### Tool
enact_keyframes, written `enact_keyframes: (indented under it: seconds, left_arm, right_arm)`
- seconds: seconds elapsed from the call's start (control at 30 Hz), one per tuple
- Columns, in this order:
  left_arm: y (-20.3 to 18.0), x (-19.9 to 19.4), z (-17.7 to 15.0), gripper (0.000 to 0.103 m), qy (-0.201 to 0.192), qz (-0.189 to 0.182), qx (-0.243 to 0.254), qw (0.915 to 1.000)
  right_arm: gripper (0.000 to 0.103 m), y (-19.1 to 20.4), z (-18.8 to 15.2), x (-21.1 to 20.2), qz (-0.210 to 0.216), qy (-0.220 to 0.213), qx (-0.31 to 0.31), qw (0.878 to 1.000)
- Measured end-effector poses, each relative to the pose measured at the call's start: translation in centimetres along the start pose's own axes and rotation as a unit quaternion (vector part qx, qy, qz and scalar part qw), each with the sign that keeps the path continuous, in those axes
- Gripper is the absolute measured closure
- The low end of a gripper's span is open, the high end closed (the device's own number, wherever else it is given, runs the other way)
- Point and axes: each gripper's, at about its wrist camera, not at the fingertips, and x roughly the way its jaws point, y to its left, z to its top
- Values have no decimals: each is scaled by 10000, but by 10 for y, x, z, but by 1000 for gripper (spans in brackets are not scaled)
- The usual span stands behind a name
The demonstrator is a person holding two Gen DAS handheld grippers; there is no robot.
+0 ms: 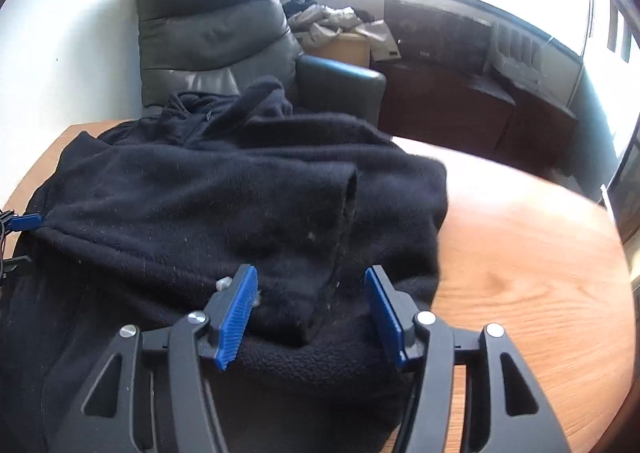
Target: Fold clothes
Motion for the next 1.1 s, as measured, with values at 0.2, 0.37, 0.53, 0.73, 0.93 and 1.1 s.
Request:
enact_keyframes:
  seconds: [0.2,0.37,0.53,0.73,0.93,1.1]
  left_arm:
    - [-40,-75,24,1,-613,-132,64,9980]
    - [-43,-105,45,0,-1032,-210,55,9944]
    - [-20,-79,55,0,-929,-119,-35,9956]
    - [-32,-90,35,0,-997,-530,271,9932]
    - [-11,-91,30,0,-1053,-353,483,9926]
    - [6,-76,14,0,-475,-22,1021,9936]
  right_arm:
    - [33,18,68,21,1018,-595,-175,9929]
    - [41,11,67,101,861,261,317,9954]
    - [45,-5,50,76,479,19,370,9982]
    - [33,-1,54,12,856,-630,217,9941]
    - [29,13,60,2,1063,-805,591,9893]
    - [29,17,69,-30,977,-1442,705,9822]
